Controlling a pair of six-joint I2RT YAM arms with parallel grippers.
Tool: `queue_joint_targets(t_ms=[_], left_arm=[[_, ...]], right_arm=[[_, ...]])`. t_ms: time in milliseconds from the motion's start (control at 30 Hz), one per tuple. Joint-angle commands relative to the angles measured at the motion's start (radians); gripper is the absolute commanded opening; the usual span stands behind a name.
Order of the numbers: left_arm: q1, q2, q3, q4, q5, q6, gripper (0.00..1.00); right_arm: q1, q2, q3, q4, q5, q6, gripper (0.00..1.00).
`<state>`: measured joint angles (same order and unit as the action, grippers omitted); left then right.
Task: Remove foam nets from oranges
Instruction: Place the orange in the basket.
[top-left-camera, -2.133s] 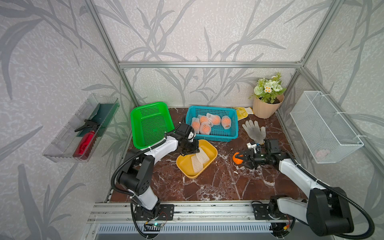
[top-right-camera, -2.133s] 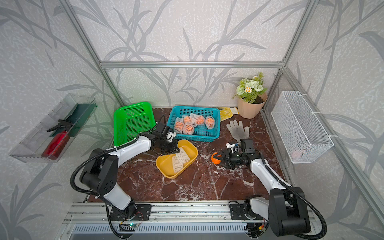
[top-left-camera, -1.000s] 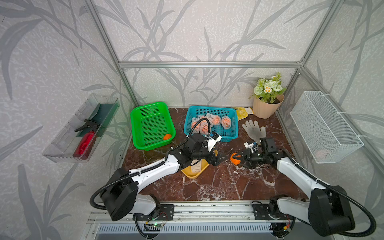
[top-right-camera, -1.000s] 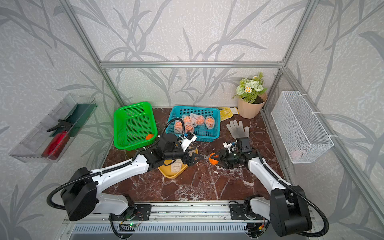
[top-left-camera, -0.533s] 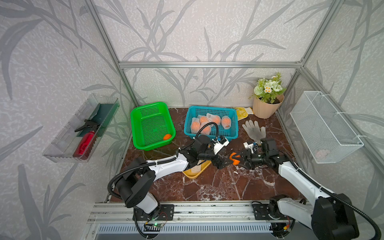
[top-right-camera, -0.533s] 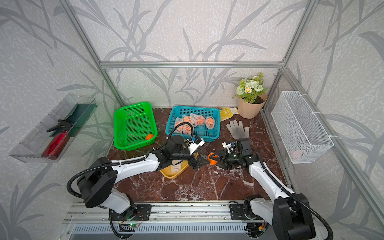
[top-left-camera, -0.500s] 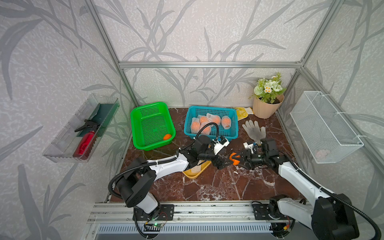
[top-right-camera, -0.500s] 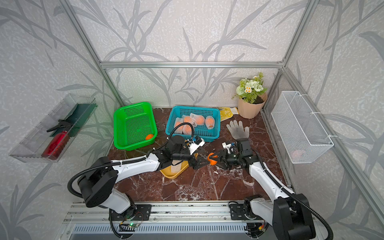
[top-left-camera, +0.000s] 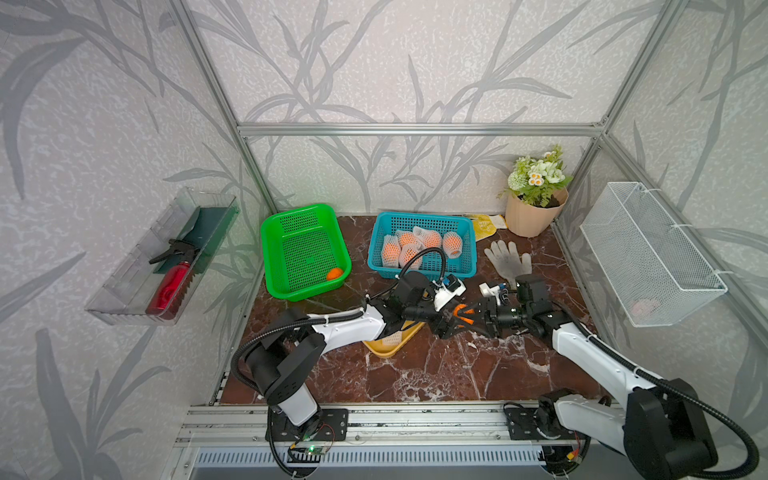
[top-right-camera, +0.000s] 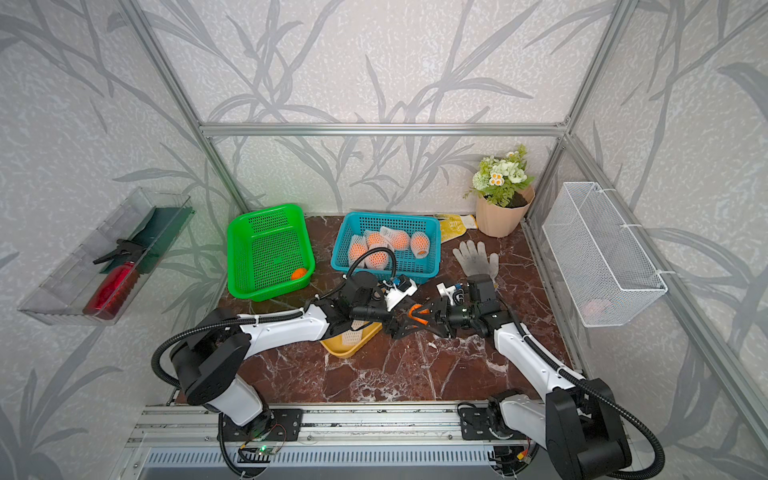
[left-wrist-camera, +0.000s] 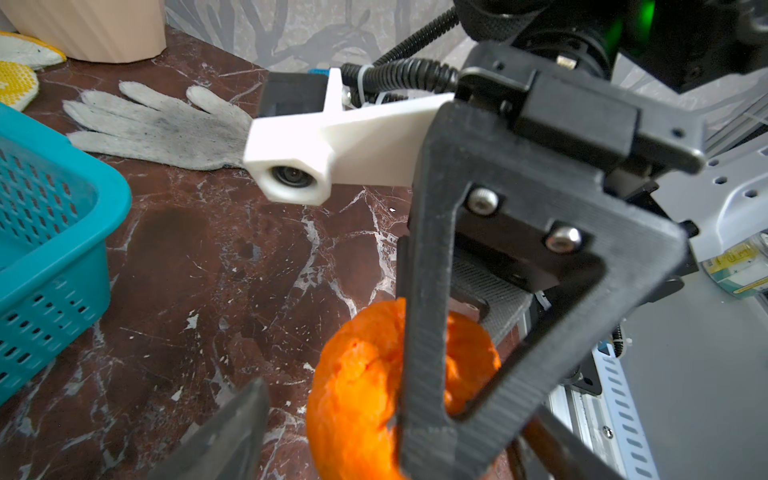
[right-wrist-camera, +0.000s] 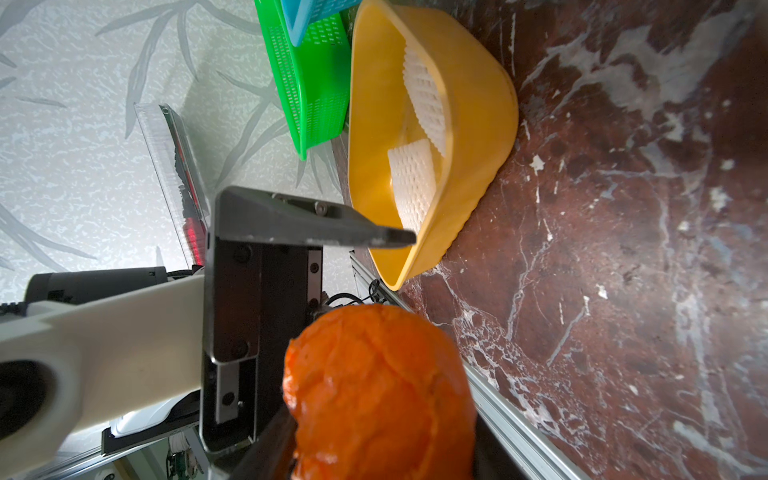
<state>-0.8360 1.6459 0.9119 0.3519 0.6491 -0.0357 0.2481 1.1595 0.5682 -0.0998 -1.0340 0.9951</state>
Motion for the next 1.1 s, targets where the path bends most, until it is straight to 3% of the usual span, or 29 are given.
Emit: queue_joint_targets(t_ms=[0,100,333,433,667,867,1067], left_arm=[[-0.003,0.016,0.033,0.013,0.03,0.03,0.73],[-0.001,0.024,0.038,0.01,0.036,0.026,0.59],[0.002,0.025,0.041,-0.008,0.05,0.031,0.37],[0.008,0.022,0.04,-0.014,0.055,0.024,0.31],[0.057,-0.023,-0.008,0.026,0.03,-0.047,0.29],[0.125,-0.115,-0.01,-0.135,-0.066,-0.036,0.28],[0.277,-0.225,0.062,-0.439,-0.207,-0.048,0.28]], right_arm=[[0.006,0.013,-0.015,0.068,-0.033,0.03,0.5],[0.008,0.027,-0.013,0.095,-0.041,0.044,0.5],[0.008,0.04,-0.01,0.119,-0.045,0.058,0.51],[0.008,0.038,-0.004,0.125,-0.046,0.059,0.59],[0.008,-0.004,0.03,0.083,-0.009,0.019,0.93],[-0.001,-0.051,0.141,-0.184,0.109,-0.138,0.99],[-0.012,-0.083,0.205,-0.288,0.193,-0.182,0.99]])
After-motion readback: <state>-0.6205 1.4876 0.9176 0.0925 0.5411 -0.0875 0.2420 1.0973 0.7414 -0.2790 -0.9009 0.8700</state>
